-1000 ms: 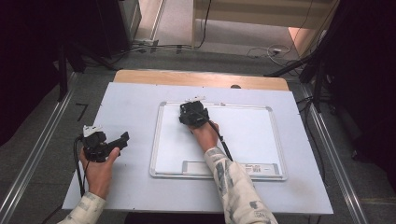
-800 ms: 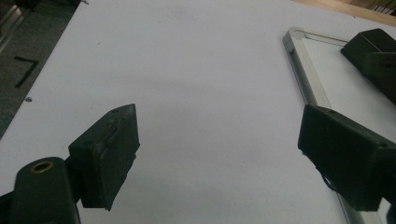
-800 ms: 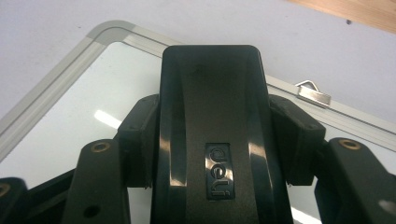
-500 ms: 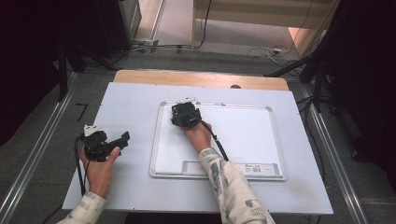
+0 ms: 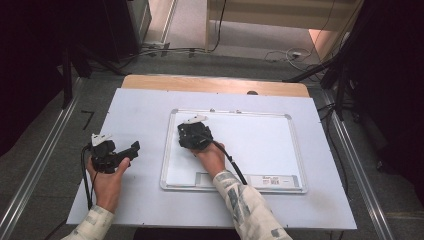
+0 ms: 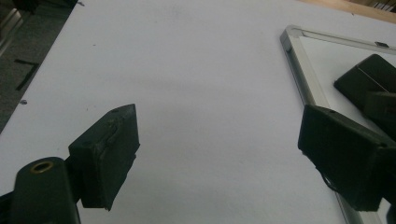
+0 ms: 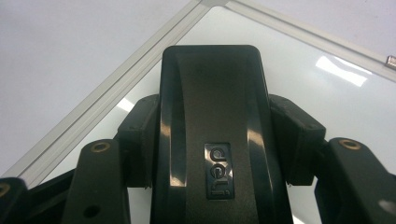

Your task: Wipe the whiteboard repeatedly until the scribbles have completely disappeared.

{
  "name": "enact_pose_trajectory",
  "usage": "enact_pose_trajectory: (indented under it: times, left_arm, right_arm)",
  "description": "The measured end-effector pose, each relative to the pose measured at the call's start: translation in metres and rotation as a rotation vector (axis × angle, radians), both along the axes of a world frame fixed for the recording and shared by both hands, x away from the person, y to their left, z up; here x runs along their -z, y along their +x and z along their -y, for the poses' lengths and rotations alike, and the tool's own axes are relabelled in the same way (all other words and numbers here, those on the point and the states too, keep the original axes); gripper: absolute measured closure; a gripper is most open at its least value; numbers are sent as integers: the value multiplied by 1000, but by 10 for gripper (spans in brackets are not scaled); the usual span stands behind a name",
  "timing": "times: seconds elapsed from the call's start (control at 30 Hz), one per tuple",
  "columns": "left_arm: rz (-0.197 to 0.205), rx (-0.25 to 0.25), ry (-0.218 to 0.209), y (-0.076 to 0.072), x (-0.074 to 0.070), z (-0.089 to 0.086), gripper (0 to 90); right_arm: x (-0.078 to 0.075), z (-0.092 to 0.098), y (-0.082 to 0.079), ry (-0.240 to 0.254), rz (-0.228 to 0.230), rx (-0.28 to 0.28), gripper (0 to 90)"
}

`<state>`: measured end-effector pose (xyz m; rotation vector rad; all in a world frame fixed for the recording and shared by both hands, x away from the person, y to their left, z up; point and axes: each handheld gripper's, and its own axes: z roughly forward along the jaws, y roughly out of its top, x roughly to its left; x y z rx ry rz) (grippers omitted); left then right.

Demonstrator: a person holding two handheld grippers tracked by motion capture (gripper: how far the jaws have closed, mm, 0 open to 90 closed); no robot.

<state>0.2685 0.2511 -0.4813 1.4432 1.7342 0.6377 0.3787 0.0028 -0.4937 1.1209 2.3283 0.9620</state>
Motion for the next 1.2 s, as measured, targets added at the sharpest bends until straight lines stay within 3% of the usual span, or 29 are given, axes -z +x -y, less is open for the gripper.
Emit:
enact_pose_trajectory:
  times: [0.27, 0.5, 0.87, 1.2]
  left_arm:
    - [1, 5, 1, 0, 0, 0, 128]
    - [0, 0, 0, -1, -1, -1, 128]
    - [-1, -2, -3, -1, 0, -2, 128]
    - [-2, -3, -10, 0, 0, -3, 128]
  right_arm:
    - [0, 5, -22, -1, -4, -48, 378]
    - [0, 10, -23, -14, -6, -70, 378]
    - [-1, 15, 4, -14, 1, -29, 378]
    - [-2, 11, 39, -12, 4, 54, 377]
